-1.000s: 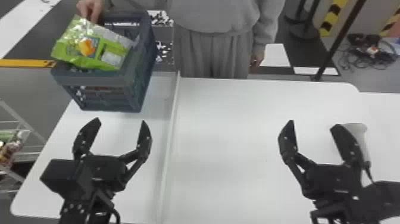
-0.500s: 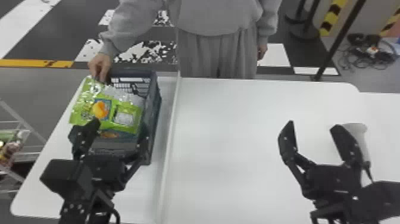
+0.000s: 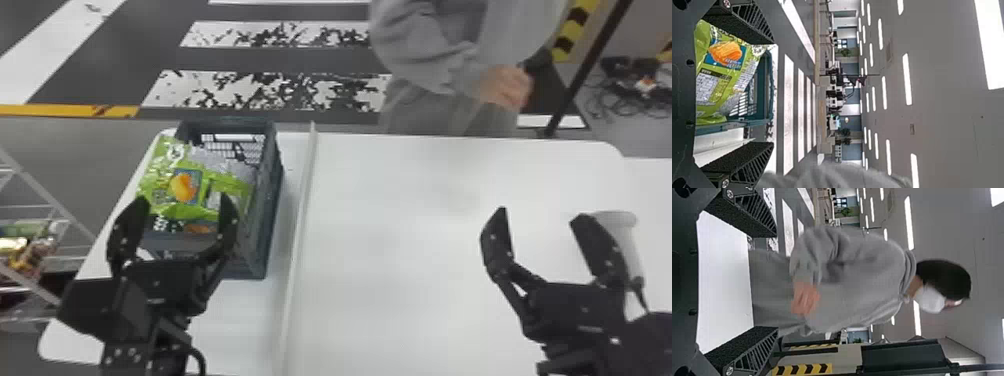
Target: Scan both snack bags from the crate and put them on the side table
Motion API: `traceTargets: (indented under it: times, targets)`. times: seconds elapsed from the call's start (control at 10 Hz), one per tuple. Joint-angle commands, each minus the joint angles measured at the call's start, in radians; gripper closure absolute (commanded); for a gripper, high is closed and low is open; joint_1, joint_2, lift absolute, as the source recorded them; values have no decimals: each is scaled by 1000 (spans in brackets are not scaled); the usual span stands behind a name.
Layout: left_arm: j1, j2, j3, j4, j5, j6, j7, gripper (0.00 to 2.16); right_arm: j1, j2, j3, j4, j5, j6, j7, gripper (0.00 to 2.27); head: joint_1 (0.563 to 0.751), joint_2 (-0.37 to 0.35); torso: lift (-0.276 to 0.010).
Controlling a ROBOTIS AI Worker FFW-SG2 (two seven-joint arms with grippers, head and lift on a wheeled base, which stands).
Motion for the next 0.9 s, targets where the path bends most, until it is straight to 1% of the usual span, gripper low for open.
traceTargets:
  times: [0.0, 0.1, 0.2, 0.3, 0.4, 0.5, 0.6, 0.7, 0.8]
  targets:
    - [0, -1, 44, 9, 9, -28, -44, 73, -1, 0, 1, 3, 0, 1, 0, 87, 695, 76, -87]
    - [-9, -6, 84, 16, 54, -25, -89, 100, -2, 0, 3, 5, 0, 1, 0, 87, 695, 81, -87]
    - [-26, -11, 118, 27, 74, 3, -95, 134, -2, 0, 4, 6, 0, 4, 0, 87, 695, 89, -87]
    - [-49, -14, 156, 49, 98, 18, -109, 137, -4, 0, 6, 6, 0, 7, 1, 87, 695, 114, -87]
    - [-79, -17, 196, 79, 140, 34, -138, 151, -5, 0, 9, 6, 0, 13, 1, 87, 695, 146, -87]
    - [-113, -17, 227, 105, 164, 77, -150, 178, -7, -2, 10, 6, 0, 22, 1, 87, 695, 162, -87]
    - [-145, -17, 247, 125, 169, 153, -173, 178, -8, -2, 12, 5, 2, 25, 1, 87, 695, 192, -87]
    - [-173, -18, 273, 141, 181, 202, -212, 178, -11, -6, 13, 5, 2, 35, 1, 87, 695, 217, -87]
    - [-205, -18, 290, 165, 198, 236, -225, 178, -19, -9, 18, 5, 2, 47, 1, 87, 695, 227, -87]
